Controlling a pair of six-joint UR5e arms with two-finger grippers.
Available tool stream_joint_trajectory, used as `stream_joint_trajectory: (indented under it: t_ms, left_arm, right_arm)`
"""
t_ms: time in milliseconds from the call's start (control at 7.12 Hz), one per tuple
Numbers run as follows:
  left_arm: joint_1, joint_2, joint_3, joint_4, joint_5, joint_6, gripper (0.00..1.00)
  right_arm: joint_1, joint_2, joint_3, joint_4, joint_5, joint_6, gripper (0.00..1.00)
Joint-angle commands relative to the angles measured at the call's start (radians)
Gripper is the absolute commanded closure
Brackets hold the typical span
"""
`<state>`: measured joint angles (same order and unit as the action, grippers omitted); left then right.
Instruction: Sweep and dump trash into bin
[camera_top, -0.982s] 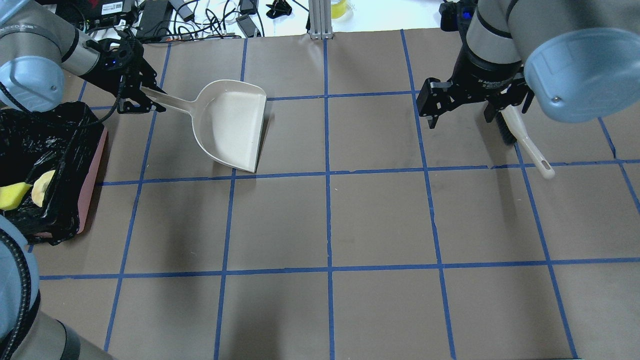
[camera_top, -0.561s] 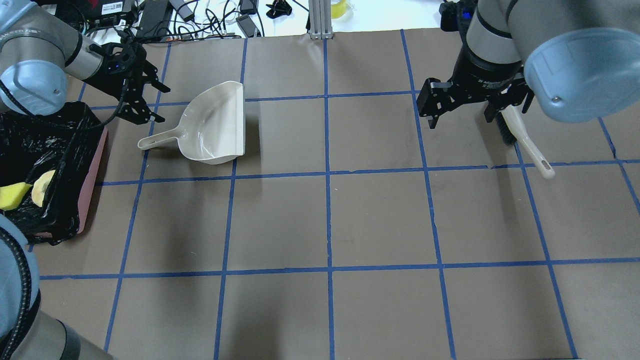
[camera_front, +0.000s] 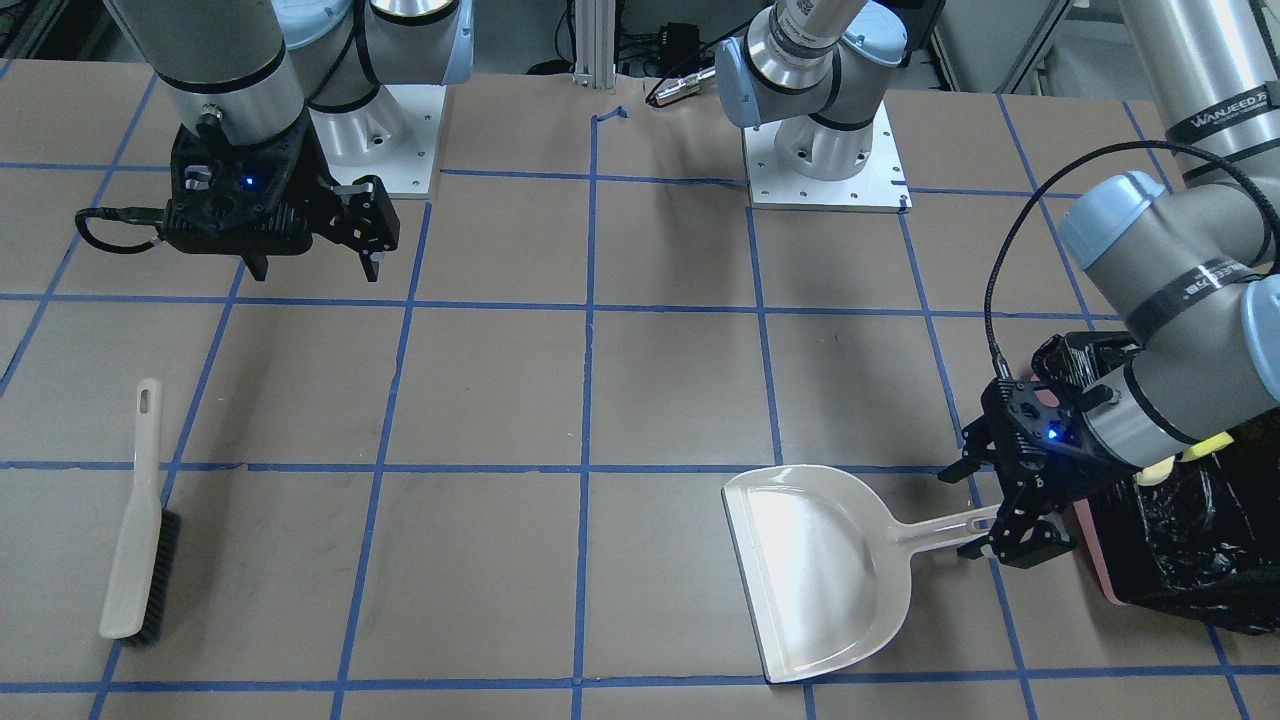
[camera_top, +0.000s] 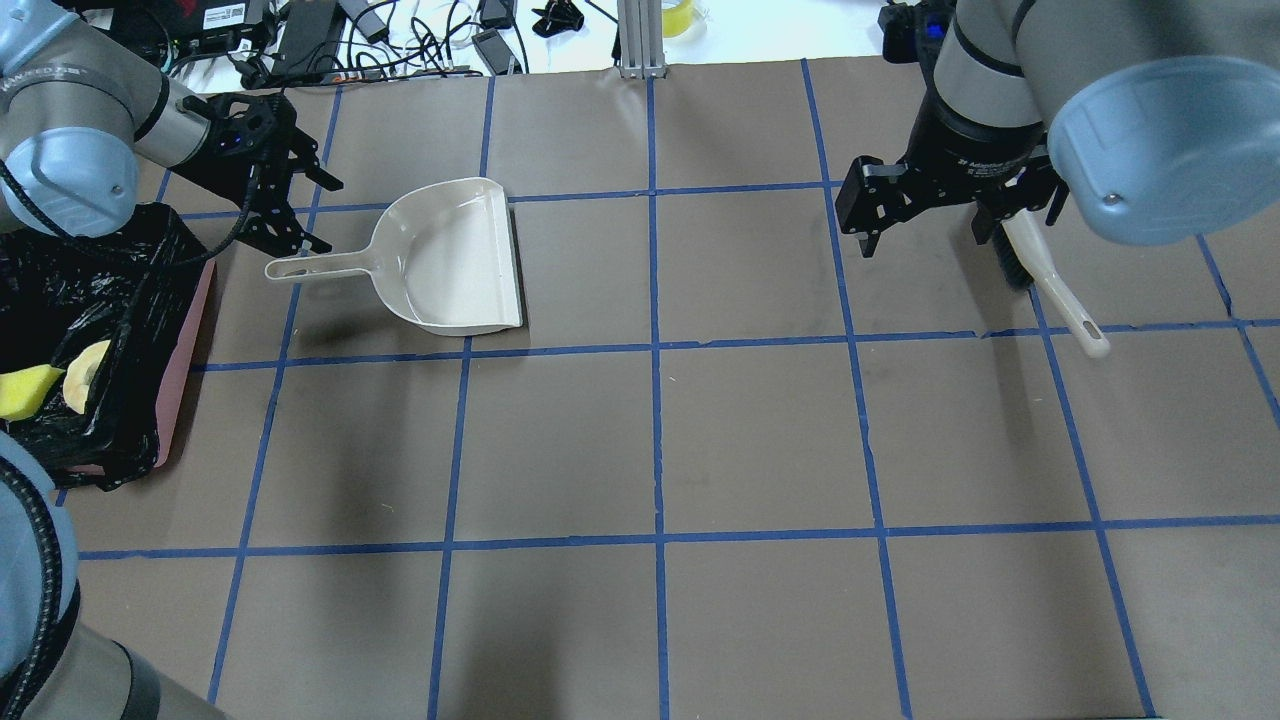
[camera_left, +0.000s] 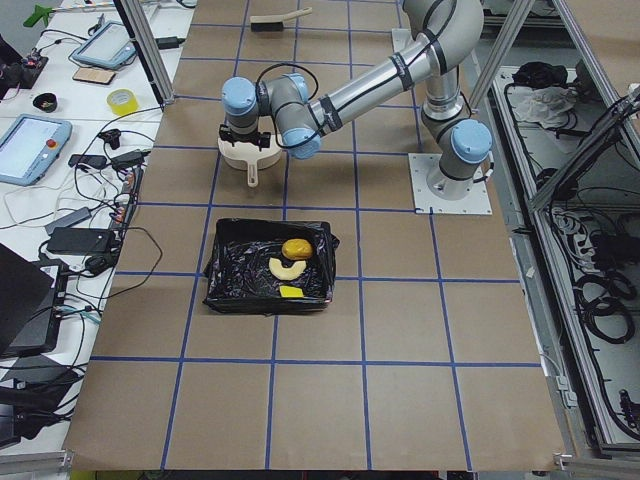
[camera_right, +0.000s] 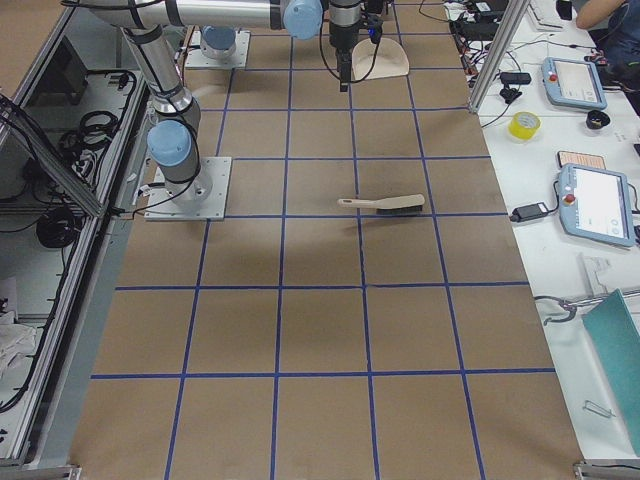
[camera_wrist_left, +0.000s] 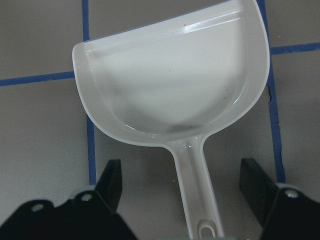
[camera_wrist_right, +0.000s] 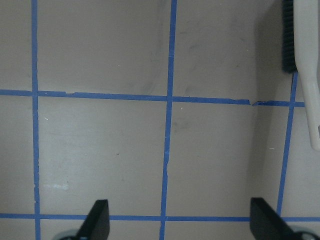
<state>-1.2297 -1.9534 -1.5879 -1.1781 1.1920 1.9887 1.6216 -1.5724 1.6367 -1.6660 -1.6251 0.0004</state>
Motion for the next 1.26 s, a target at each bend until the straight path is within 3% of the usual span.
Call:
stream_joint_trajectory:
  t_ms: [0, 561, 982, 1123]
  left_arm:
    - [-0.004, 0.011, -0.003, -0.012, 0.004, -0.046, 0.09]
    - [-0.063, 0.155, 0.011, -0.073, 0.049, -0.510, 0.00]
    - [-0.126, 0.316, 0.008, -0.225, 0.147, -0.918, 0.00]
    - [-0.180, 0.353, 0.006, -0.267, 0.225, -0.985, 0.00]
  right_arm:
    - [0.000, 0.000, 0.000, -0.001, -0.006, 0.000, 0.00]
    - [-0.003, 0.000, -0.005, -0.006, 0.008, 0.006, 0.00]
    - [-0.003, 0.000, -0.003, -0.006, 0.007, 0.000, 0.00]
    - [-0.003, 0.000, -0.005, -0.008, 0.001, 0.000, 0.00]
